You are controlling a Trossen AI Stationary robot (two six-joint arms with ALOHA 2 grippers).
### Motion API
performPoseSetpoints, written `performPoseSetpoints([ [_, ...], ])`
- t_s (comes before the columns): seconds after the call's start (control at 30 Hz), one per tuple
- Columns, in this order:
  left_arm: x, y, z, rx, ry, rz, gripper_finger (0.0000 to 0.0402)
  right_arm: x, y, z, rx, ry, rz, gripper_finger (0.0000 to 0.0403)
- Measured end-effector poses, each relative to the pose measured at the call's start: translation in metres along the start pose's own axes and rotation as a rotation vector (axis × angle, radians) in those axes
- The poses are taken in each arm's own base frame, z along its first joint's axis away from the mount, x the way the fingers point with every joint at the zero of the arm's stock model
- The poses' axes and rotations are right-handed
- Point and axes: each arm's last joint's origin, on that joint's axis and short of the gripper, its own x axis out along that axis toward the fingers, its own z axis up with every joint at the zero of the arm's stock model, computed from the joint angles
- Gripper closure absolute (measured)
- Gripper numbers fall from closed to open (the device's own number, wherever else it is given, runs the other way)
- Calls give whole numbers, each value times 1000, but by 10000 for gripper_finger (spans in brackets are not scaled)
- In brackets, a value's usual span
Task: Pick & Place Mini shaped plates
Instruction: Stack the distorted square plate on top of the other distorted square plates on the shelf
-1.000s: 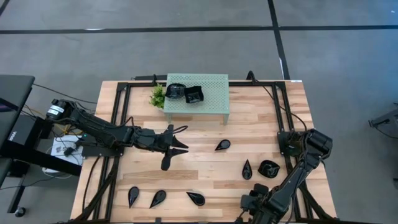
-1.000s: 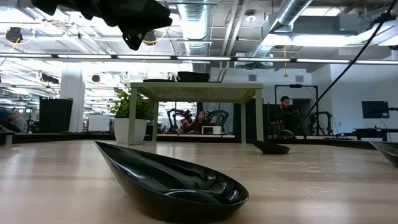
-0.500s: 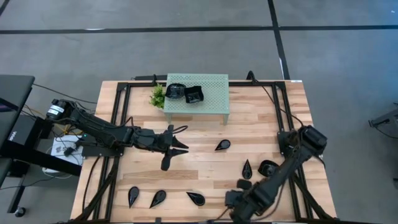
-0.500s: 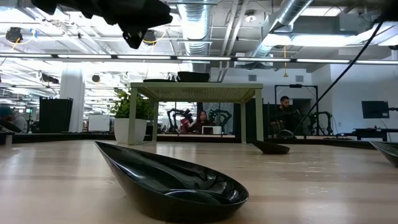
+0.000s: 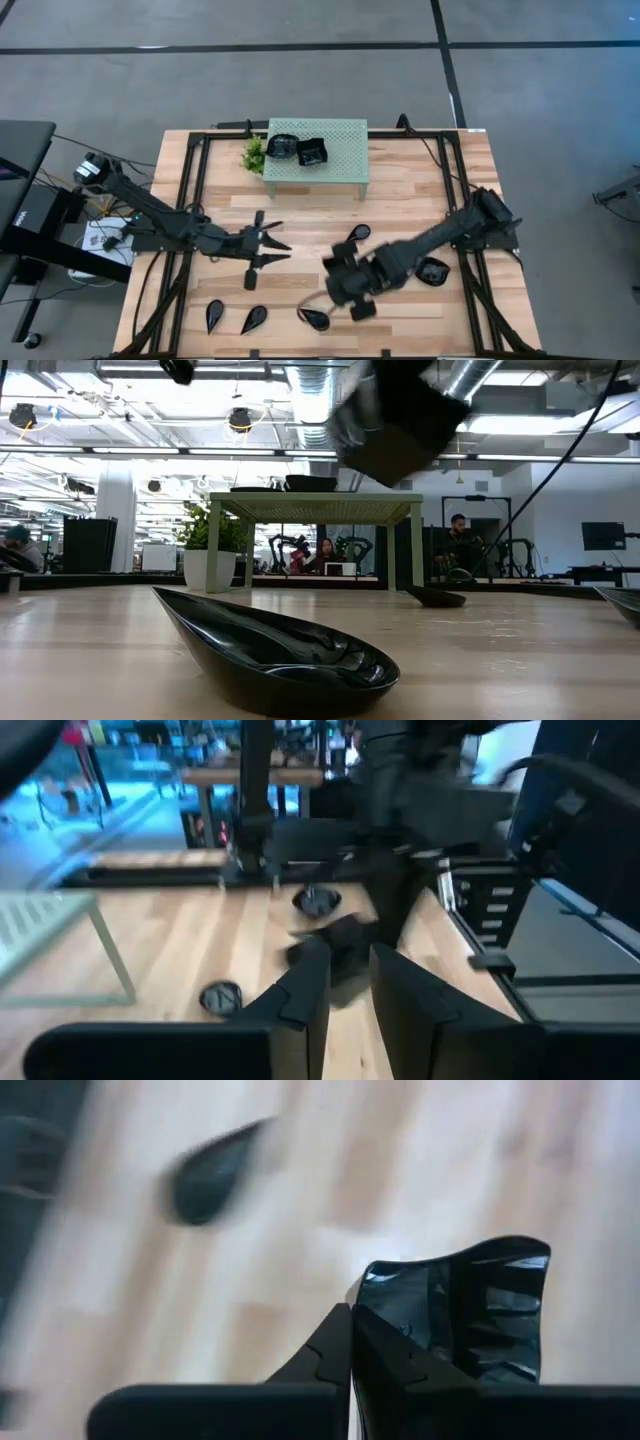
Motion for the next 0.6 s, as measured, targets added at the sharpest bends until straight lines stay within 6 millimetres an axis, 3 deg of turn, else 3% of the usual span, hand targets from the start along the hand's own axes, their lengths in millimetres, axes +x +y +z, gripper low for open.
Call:
performPoseSetpoints([
  [0.3,-22,-1,19,-6,-91,-13,325,-32,-104,25,-112,-83,-294,401],
  [0.6,-14,-4,10,-14,-45,-13,325,-46,-208,10,-121,-20,-474,401],
])
